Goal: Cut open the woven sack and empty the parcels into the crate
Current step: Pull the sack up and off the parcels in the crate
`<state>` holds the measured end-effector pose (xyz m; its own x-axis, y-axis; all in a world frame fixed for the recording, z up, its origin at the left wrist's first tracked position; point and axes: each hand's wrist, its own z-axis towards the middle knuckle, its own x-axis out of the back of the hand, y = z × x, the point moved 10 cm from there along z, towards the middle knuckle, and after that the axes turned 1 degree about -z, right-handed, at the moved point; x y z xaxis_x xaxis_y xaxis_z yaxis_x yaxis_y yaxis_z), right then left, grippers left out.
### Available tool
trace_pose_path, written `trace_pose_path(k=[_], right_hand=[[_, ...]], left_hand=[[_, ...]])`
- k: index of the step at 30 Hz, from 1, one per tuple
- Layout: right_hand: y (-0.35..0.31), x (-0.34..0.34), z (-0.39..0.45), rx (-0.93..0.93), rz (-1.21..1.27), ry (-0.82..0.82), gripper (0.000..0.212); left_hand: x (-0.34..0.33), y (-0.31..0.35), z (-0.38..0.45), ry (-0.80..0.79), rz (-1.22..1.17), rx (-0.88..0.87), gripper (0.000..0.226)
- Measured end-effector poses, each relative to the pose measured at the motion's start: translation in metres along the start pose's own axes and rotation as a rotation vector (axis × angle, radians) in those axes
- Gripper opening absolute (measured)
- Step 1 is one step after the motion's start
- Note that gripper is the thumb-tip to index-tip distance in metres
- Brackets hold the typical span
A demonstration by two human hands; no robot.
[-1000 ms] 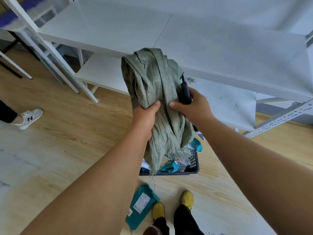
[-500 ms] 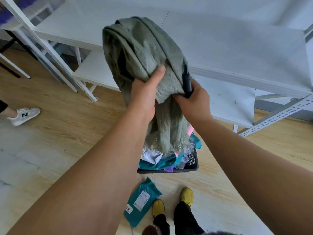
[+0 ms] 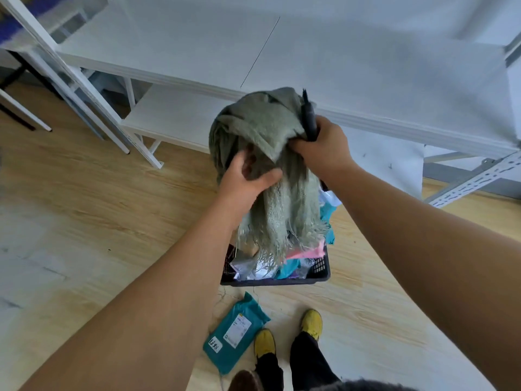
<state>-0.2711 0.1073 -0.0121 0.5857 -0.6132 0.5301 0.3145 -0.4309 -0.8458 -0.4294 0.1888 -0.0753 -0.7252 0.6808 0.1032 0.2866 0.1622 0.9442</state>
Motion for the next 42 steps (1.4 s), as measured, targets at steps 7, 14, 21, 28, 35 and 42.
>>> trace_pose_path(k=[7,14,21,28,35,42], right_hand=[[-0.056,-0.026,-0.001,0.189,0.114,-0.189,0.03],[-0.092,-0.009,0.001,0.303,0.366,-0.153,0.031],[-0.104,-0.008,-0.005,0.332,0.34,-0.176,0.029],[-0.059,-0.021,-0.011,0.155,0.219,-0.199,0.053],[-0.035,-0.047,-0.022,0.026,0.165,-0.249,0.051],[-0.044,-0.011,-0.003,0.0,0.494,-0.021,0.026]], left_hand=[[0.011,0.005,-0.002,0.233,-0.004,-0.049,0.063],[0.043,0.065,-0.01,0.517,-0.015,-0.255,0.041],[0.058,0.084,-0.018,0.573,0.073,-0.335,0.039],[0.097,0.09,-0.024,0.703,-0.116,-0.255,0.048],[0.077,0.121,-0.021,0.529,-0.431,-0.28,0.033],[0.051,0.13,-0.019,0.258,-0.401,-0.274,0.067]])
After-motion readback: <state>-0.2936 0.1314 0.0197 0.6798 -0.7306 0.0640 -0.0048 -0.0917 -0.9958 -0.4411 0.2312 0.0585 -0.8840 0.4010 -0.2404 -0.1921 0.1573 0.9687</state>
